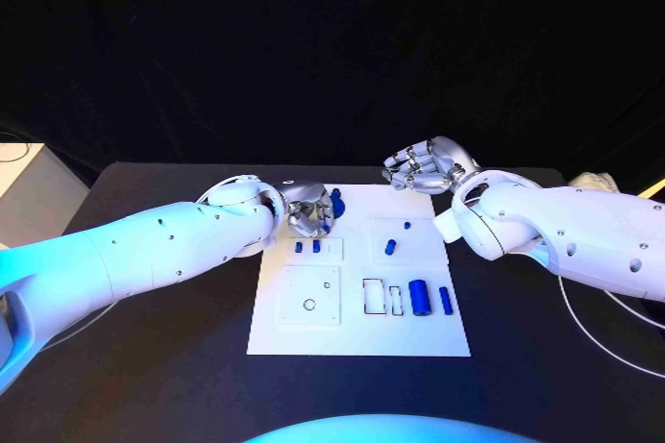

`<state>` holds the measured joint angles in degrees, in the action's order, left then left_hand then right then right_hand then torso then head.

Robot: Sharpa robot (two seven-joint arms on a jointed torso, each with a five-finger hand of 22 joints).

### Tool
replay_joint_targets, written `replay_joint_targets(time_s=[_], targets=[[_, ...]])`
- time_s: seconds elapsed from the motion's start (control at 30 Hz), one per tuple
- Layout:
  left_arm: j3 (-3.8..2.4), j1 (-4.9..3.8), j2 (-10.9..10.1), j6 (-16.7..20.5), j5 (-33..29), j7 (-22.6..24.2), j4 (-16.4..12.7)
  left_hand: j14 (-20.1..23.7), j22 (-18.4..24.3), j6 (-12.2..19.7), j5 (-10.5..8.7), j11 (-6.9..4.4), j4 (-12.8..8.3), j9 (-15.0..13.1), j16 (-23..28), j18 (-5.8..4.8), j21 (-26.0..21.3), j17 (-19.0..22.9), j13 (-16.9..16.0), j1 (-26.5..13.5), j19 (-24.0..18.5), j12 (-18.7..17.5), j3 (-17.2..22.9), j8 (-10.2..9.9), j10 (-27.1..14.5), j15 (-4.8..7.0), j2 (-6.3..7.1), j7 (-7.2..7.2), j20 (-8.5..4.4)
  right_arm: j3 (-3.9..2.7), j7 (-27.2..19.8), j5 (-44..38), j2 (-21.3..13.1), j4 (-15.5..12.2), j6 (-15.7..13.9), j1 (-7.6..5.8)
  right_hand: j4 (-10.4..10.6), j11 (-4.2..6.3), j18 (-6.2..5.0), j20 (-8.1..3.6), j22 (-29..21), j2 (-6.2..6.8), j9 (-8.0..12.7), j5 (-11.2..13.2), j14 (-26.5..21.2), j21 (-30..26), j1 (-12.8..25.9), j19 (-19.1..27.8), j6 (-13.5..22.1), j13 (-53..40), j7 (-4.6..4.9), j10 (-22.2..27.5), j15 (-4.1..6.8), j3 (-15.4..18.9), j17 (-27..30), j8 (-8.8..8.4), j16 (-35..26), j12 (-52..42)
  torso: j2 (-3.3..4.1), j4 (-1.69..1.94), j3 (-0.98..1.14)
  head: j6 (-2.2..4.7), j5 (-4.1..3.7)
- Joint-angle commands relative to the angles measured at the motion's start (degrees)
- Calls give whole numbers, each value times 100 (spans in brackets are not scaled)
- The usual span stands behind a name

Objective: Assemble the parts on the task board

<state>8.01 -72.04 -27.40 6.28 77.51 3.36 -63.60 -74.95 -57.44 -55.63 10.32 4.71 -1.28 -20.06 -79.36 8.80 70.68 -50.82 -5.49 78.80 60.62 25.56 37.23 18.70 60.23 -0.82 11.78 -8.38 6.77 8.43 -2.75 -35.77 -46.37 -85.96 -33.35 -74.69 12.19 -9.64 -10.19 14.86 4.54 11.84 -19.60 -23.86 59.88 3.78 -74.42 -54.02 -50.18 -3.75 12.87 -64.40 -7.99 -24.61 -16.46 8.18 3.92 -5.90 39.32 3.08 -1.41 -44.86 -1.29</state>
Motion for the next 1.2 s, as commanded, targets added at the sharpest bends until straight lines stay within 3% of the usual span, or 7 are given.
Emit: replay_joint_targets(time_s=[0.03, 0.1, 0.23, 0.4, 0.63, 0.87, 1.2], targets=[[-126, -11, -109, 160, -202, 90, -169, -36, -4, -42, 9, 4, -27, 2, -32, -72, 23, 8, 4, -26, 28, -26, 5, -30, 34, -7, -41, 9, -1, -2, -64, -53, -5, 3, 78, 2, -12, -10, -39, -2, -6, -16, 8, -19, -30, 4, 57, 45, -37, 7, 59, -34, -12, -31, 5, -19, 5, 17, -11, 11, -5, 13, -14], [-215, -12, -200, 145, -288, 87, -271, -39, 0, -45, 9, 6, -26, 1, -31, -72, 21, 13, 7, -40, 25, -50, 3, -38, 44, -8, -38, 8, 0, -2, -62, -53, -6, 9, 77, 2, -12, -10, -39, -2, -6, -16, 8, -19, -30, 4, 57, 45, -37, 7, 59, -34, -12, -31, 5, -19, 5, 17, -15, 17, -9, 13, -16], [-327, -15, -373, 103, -409, 51, -453, -47, 0, -60, 8, 10, 13, -5, -27, -74, 17, 27, 18, -141, 28, -149, -37, -68, 84, -15, -8, 10, 7, -2, -59, -54, -10, 18, 71, 2, -12, -10, -39, -2, -6, -16, 8, -19, -30, 4, 57, 45, -37, 7, 59, -34, -12, -31, 5, -19, 5, 17, -14, 20, -7, 8, -15], [-395, -20, -551, 34, -451, -11, -583, -55, -14, -67, 9, 8, 21, -7, -30, -78, 23, 16, 20, -161, 43, -175, -45, -76, 100, -15, -2, 14, 9, -2, -57, -54, -16, 23, 66, 2, -12, -10, -39, -2, -6, -16, 8, -19, -30, 4, 57, 45, -37, 7, 59, -34, -12, -31, 5, -19, 5, 17, -17, 33, -7, 20, 0], [-409, -20, -627, -130, -374, -91, -518, -58, -14, -77, 9, 5, 29, -10, -30, -78, 21, 22, 21, -184, 46, -203, -58, -83, 119, -13, 10, 19, 10, -2, -55, -54, -26, 18, 60, 2, -12, -10, -39, -2, -6, -16, 8, -19, -30, 4, 57, 45, -37, 7, 59, -34, -12, -31, 5, -19, 5, 17, -8, 33, -9, 18, 8], [-345, -15, -581, -231, -255, -134, -359, -53, -1, -82, 11, 0, 29, -12, -25, -75, 11, 41, 21, -184, 35, -218, -56, -87, 129, -11, 9, 25, 10, -2, -54, -54, -27, 11, 56, 2, -12, -10, -39, -2, -6, -16, 8, -19, -30, 4, 57, 45, -37, 7, 59, -34, -12, -31, 5, -19, 5, 17, -1, 27, -12, 14, 25], [-323, -12, -516, -347, -203, -175, -241, -53, 2, -95, 10, -2, 33, -16, -23, -74, 7, 44, 21, -191, 35, -241, -58, -91, 147, -8, 4, 28, 9, -2, -52, -55, -22, 7, 58, 2, -12, -10, -39, -2, -6, -16, 8, -19, -30, 4, 57, 45, -37, 7, 59, -34, -12, -31, 5, -19, 5, 17, -11, 31, -7, -9, 22]])
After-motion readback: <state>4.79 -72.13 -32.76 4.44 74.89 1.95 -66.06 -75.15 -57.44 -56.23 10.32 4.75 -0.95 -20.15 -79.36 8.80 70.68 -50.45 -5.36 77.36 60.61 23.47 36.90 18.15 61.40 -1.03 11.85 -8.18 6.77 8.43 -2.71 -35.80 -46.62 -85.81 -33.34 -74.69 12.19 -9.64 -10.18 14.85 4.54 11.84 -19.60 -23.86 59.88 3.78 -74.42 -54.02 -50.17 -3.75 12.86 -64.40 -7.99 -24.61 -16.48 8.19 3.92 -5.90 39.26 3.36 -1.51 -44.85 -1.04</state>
